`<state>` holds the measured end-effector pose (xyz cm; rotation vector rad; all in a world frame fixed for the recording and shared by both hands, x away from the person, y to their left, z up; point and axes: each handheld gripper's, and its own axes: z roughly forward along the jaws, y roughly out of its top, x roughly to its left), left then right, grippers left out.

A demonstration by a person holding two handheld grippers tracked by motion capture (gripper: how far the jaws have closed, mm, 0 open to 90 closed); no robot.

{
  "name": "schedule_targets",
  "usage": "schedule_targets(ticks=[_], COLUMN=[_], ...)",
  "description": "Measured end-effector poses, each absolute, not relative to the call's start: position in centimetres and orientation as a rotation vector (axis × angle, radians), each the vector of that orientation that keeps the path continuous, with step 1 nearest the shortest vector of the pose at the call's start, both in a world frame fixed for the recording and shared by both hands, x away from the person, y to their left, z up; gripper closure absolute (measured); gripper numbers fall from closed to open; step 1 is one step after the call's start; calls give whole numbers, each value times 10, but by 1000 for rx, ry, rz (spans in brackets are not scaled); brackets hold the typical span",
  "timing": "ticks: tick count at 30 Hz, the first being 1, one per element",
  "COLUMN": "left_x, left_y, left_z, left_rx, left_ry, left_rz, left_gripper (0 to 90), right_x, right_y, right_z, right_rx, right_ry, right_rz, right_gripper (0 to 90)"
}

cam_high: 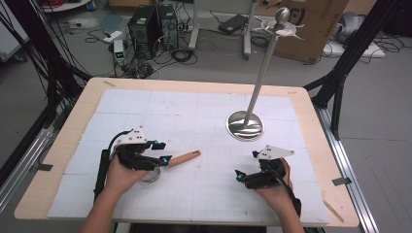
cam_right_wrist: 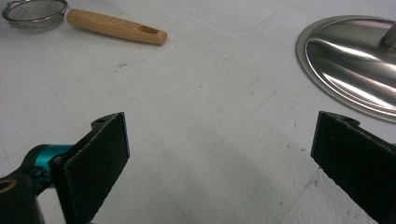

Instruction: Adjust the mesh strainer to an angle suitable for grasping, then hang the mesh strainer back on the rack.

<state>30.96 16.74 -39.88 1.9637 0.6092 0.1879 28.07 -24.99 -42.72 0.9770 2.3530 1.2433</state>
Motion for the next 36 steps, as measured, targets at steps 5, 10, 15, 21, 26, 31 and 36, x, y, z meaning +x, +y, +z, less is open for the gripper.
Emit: schedule_targets(ticks=[5, 10, 15, 21, 26, 31, 36], left_x=[310, 310, 309, 310, 311, 311, 315], left_y=[166, 163, 160, 158, 157, 155, 152], left_z=[-400, -401, -402, -404, -405, -406, -410], left_rx=[1976, 1995, 2010, 2029, 2045, 2066, 2114], left_ry=[610, 616, 609, 612, 611, 622, 636], left_rz=[195, 201, 203, 200, 192, 184, 170], left_gripper=[383, 358, 353, 353, 354, 357, 366], right_x=[281, 281, 280, 281, 280, 279, 278], right_y=[-250, -250, -250, -251, -251, -251, -252], right_z=[-427, -427, -426, -424, -425, -424, -422], right_rx=[969, 969, 961, 962, 959, 953, 962], right_ry=[2351, 2352, 2351, 2342, 2343, 2342, 2339], right_rz=[1243, 1248, 1254, 1262, 1254, 1257, 1268], right_gripper=[31, 31, 31, 31, 31, 31, 31])
